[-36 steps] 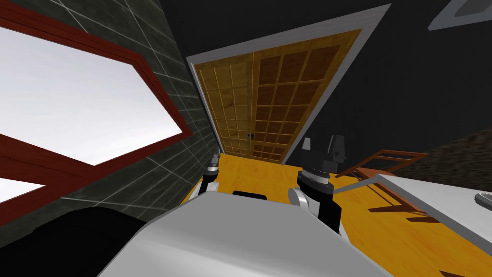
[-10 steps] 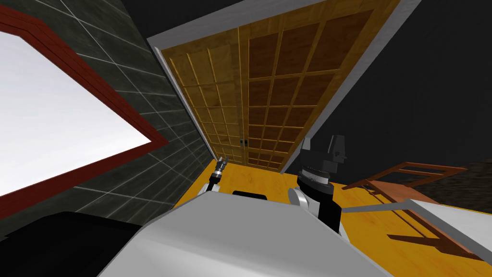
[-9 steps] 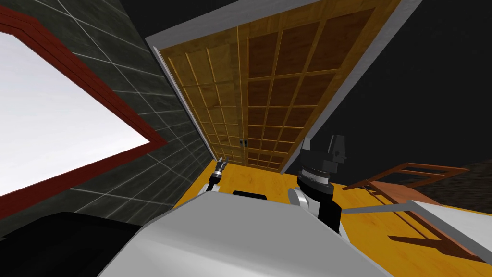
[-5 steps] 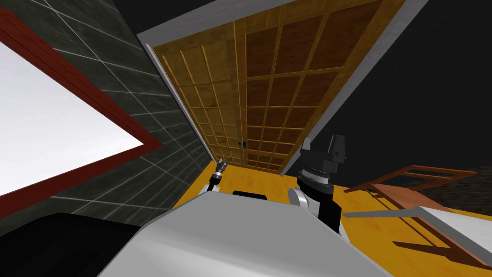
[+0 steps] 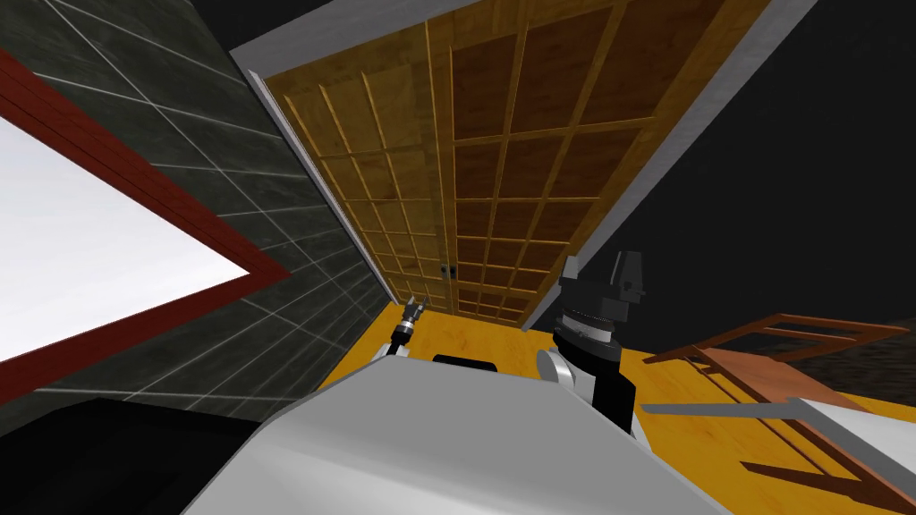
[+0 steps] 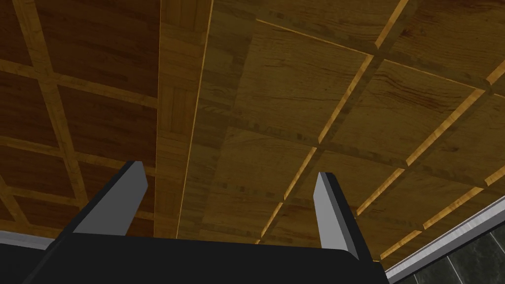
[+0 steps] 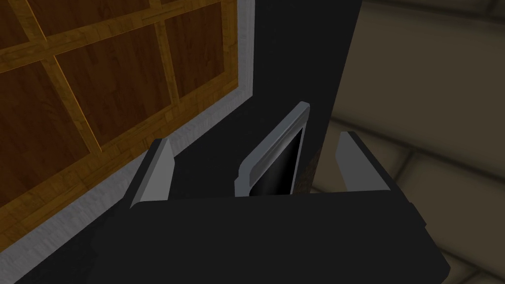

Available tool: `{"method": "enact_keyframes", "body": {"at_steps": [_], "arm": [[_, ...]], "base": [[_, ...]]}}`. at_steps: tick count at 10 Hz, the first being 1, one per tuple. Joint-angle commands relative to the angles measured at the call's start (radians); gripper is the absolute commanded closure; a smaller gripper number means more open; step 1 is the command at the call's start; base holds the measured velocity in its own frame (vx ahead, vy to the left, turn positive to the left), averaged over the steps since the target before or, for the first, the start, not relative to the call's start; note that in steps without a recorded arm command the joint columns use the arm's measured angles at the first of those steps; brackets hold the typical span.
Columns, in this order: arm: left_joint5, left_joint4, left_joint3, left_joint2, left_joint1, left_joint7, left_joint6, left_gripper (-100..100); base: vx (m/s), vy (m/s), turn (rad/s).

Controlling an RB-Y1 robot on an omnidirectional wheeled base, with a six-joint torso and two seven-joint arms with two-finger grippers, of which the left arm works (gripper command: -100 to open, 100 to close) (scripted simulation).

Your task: Pull the door open

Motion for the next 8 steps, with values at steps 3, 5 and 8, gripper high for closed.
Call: {"method": "enact_keyframes", "body": {"at_steps": [3, 5, 8], "arm": [[-0.019, 0.079, 0.010, 0.002, -0.030, -0.074, -0.009, -100], [-0.030, 0.128, 0.016, 0.003, -0.048, -0.117, -0.017, -100], [-0.044, 0.194, 0.025, 0.005, -0.075, -0.175, -0.027, -100]], "base": [[0.126, -0.034, -0.010], [0.124, -0.046, -0.009], [0.146, -0.023, -0.013]]}}
